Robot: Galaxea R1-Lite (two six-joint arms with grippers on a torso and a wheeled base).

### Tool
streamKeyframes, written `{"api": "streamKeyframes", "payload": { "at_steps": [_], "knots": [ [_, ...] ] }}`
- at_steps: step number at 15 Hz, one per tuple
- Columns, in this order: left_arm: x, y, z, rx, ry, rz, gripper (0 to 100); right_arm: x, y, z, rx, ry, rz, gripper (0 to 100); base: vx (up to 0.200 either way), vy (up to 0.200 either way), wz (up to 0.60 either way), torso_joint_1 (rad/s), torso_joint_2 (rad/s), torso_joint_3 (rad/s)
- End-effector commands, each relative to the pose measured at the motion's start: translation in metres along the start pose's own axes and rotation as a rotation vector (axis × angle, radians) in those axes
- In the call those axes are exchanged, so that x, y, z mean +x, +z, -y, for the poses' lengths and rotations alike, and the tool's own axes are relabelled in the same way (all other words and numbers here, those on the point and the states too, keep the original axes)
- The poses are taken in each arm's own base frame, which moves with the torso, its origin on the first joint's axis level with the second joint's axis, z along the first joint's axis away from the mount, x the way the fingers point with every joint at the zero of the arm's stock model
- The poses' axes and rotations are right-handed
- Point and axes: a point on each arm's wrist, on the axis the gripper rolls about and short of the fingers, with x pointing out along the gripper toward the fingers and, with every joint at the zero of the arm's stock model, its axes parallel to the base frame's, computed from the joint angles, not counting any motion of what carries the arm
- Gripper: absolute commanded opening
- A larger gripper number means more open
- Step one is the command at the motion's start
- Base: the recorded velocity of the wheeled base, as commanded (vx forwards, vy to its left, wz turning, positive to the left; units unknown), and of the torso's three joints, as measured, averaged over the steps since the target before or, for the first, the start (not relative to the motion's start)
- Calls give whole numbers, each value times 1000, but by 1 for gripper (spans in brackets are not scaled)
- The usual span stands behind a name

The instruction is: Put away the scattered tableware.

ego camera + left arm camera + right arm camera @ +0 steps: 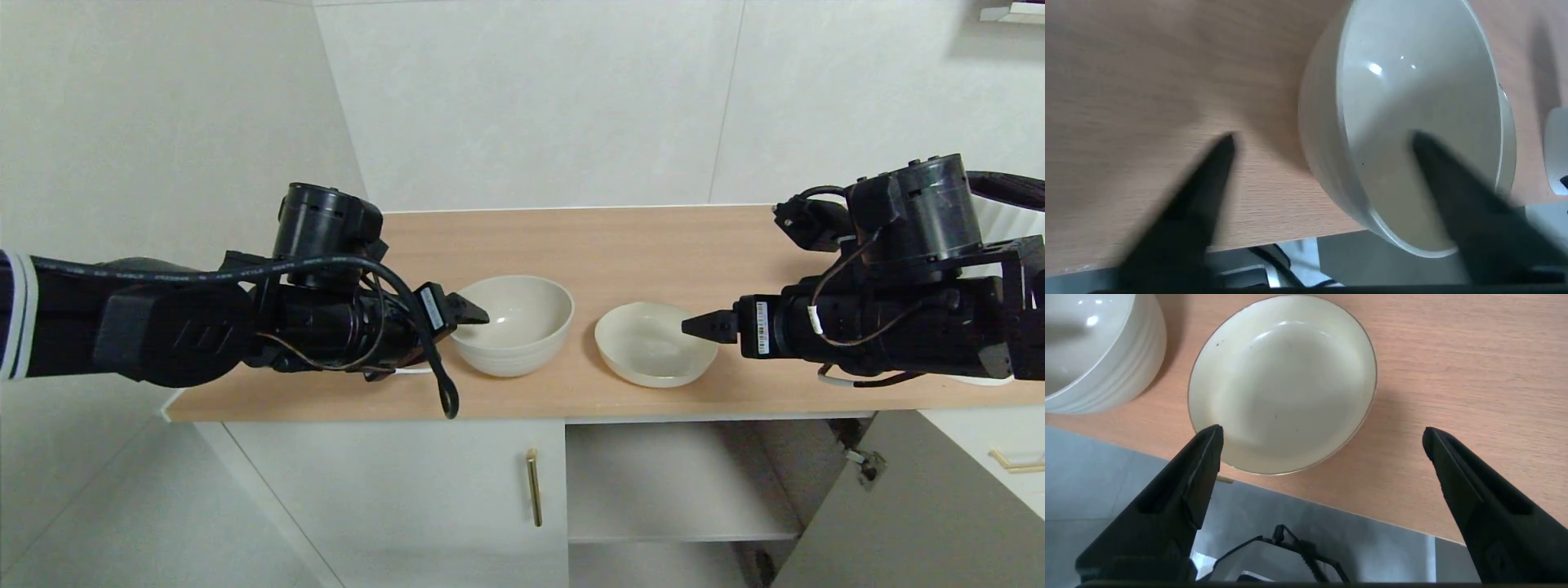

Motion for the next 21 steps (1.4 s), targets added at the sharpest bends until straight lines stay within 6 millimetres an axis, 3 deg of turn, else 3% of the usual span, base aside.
{"api": "streamKeyframes", "payload": {
  "at_steps": [1, 8, 17, 21],
  "knots": [
    [-2, 1, 1, 1, -5, 5, 0, 0, 0, 0, 0, 1, 1, 100, 0, 0, 0, 0, 0, 0],
    [-8, 2, 3, 0, -15, 16, 0, 4, -1, 0, -1, -5, -8, 100, 0, 0, 0, 0, 0, 0],
    [-13, 3, 4, 2, -20, 22, 0, 65, -22, -1, -26, -230, -8, 100, 0, 0, 0, 0, 0, 0],
    [-13, 3, 3, 0, -19, 23, 0, 70, -24, -2, -24, -238, -4, 100, 0, 0, 0, 0, 0, 0]
  ]
}}
